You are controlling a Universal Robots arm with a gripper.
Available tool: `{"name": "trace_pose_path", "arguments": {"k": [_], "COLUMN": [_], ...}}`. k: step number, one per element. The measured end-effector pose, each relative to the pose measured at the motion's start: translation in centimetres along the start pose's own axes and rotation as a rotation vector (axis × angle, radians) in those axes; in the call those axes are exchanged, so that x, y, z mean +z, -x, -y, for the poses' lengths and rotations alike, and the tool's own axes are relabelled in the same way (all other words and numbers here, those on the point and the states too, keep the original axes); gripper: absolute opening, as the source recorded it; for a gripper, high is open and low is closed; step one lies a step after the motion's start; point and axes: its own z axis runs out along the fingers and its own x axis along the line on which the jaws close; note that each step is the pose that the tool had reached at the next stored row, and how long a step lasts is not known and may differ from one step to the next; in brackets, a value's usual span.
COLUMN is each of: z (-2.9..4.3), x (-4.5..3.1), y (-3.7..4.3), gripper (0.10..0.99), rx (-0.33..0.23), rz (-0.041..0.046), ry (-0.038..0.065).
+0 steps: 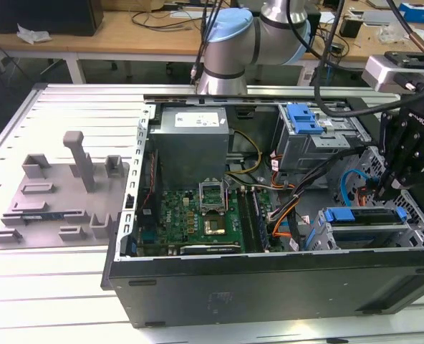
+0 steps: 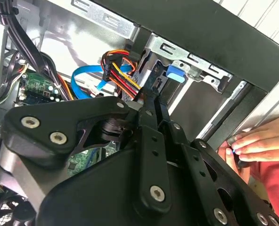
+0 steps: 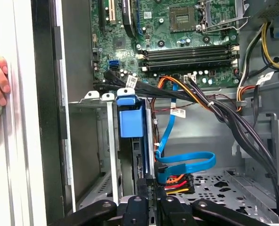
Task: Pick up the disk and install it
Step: 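Insert the first disk wire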
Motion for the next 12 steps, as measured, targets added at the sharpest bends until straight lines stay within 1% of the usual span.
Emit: {"name": "trace_pose_path", "arguments": {"k": [1, 3, 4, 8, 9, 10, 12], "z": [0.01, 0.03, 0.03, 0.04, 0.13, 0.14, 0.13], "x": [0.03, 0.06, 0.07, 0.09, 0.25, 0.26, 0.27], "y": [-0.19, -0.54, -0.61, -0.79, -2.14, -2.18, -2.21], "gripper": [0.169, 0.169, 0.169, 0.169, 0.169, 0.169, 0.169], "rx": [-0.002, -0.007, -0.009, -0.037, -0.055, -0.055, -0.055], "rz": [0.0062, 0.011, 0.0124, 0.0229, 0.0834, 0.0901, 0.0925], "ry": [0.0, 0.0, -0.001, -0.003, -0.002, -0.002, -0.002]}}
